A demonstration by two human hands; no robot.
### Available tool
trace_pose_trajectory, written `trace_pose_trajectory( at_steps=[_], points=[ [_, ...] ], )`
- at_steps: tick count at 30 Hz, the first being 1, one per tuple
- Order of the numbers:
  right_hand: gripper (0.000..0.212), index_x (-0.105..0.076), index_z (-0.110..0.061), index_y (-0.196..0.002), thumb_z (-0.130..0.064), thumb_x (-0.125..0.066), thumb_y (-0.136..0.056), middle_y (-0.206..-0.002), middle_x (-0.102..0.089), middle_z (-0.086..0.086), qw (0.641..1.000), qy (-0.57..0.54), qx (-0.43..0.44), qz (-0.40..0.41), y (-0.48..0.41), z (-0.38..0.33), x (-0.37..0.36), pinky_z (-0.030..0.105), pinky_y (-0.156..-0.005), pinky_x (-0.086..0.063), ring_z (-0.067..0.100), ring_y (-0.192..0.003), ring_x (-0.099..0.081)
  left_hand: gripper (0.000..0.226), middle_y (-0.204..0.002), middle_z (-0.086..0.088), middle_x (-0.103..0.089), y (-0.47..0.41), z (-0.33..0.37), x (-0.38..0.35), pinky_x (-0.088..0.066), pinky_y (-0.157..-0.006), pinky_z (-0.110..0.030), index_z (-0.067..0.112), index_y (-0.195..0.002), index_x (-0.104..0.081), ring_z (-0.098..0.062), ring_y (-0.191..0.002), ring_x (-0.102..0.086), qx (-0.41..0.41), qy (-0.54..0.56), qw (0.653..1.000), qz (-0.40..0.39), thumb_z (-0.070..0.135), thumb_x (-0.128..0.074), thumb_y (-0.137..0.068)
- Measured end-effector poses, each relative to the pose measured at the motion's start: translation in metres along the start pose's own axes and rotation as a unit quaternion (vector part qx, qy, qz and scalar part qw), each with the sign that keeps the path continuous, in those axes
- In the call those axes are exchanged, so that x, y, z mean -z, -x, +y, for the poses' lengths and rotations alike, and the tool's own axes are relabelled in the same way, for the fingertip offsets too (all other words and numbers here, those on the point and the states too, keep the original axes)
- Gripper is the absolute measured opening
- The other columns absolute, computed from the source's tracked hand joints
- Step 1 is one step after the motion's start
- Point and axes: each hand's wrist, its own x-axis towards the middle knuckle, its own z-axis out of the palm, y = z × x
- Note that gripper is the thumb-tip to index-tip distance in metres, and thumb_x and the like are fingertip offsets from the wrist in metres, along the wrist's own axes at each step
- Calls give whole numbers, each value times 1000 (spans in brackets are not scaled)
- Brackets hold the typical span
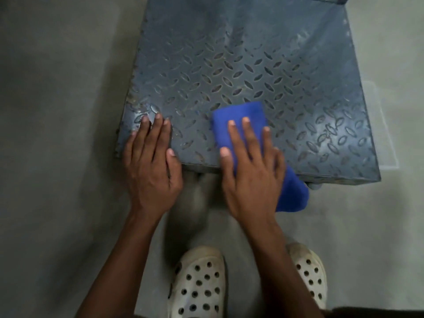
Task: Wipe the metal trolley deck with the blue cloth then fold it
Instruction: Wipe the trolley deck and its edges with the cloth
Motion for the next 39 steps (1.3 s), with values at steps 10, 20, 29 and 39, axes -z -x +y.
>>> trace_pose_trajectory(
  at_steps=[10,20,29,39],
  points=[
    [53,-33,-44,-164,-53,-32,-112,-174,-26,-17,993,9,115,-34,1,-30,1,47,-129,-17,19,-165,-14,52,-166,-14,-43,32,0,7,-21,-130,-52,1,-156,-47,-31,-159,-32,-12,62,998,-30,8,-37,-105],
    [56,-27,-40,-167,-53,-28,-112,-177,-21,-11,997,31,63,-21,-12,-24,12,50,-132,-14,25,-166,-11,67,-162,-22,-45,10,2,-2,-20,-130,-61,-6,-152,-50,-44,-157,-32,-64,148,986,-33,-9,-38,-85],
    [64,-4,-39,-170,-62,-17,-111,-180,2,-8,997,61,-35,-29,-57,7,28,58,-133,-2,28,-166,5,61,-154,-28,-51,26,4,-6,-35,-123,-63,-15,-143,-53,-48,-152,-39,-44,216,975,4,-23,-37,-84],
    [60,-12,-41,-170,-58,-17,-112,-179,-7,-10,996,69,-55,-11,-71,24,39,56,-133,-5,25,-166,0,68,-158,-24,-49,40,21,-10,-38,-118,-67,-10,-147,-52,-44,-155,-36,-76,212,974,-22,-20,-42,-81]
  ],
)
